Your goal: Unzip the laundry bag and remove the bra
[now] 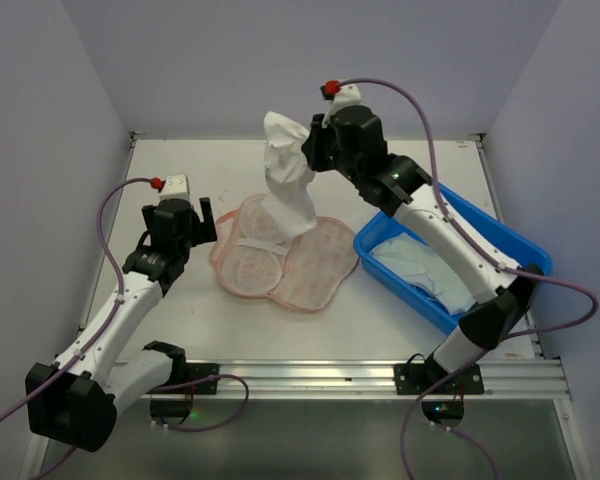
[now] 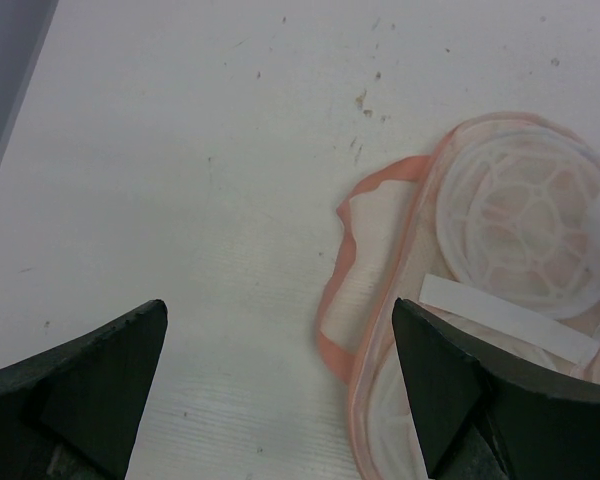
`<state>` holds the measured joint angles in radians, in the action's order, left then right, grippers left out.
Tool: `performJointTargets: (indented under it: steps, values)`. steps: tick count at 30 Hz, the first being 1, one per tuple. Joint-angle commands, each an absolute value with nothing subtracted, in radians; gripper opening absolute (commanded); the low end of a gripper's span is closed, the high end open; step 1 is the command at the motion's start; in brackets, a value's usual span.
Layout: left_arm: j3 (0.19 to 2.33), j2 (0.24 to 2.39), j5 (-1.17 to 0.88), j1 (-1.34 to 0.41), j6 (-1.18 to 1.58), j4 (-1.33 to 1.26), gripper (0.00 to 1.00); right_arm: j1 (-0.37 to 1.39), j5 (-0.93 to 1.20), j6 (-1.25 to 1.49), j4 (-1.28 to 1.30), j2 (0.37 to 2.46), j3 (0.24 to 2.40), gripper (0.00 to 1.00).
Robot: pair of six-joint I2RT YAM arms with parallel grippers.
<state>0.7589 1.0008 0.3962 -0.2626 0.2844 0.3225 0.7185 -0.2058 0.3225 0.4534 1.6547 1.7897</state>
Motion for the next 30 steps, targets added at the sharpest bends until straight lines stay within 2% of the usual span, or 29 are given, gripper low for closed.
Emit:
performJointTargets:
  steps: [1,11,16,22,30]
  values:
    - [0.756,0.976,0.428,-0.255,0.281,0.290,0.98,0.678,-0.322,0.383,0.521,1.519,1.859,0.00]
    - [0.756,0.973,0.428,-0.255,0.282,0.288,0.98,0.422,-0.422,0.436,0.702,1.209,1.852,0.00]
    - [0.756,0.979,0.423,-0.255,0.282,0.288,0.98,0.345,-0.575,0.381,0.756,1.094,1.845,0.00]
    - [0.758,0.989,0.416,-0.255,0.285,0.287,0.98,0.273,-0.745,0.377,0.762,1.006,1.685,0.00]
    - [0.759,0.993,0.405,-0.255,0.285,0.291,0.98,0.170,-0.651,0.549,0.663,0.999,1.406,0.00]
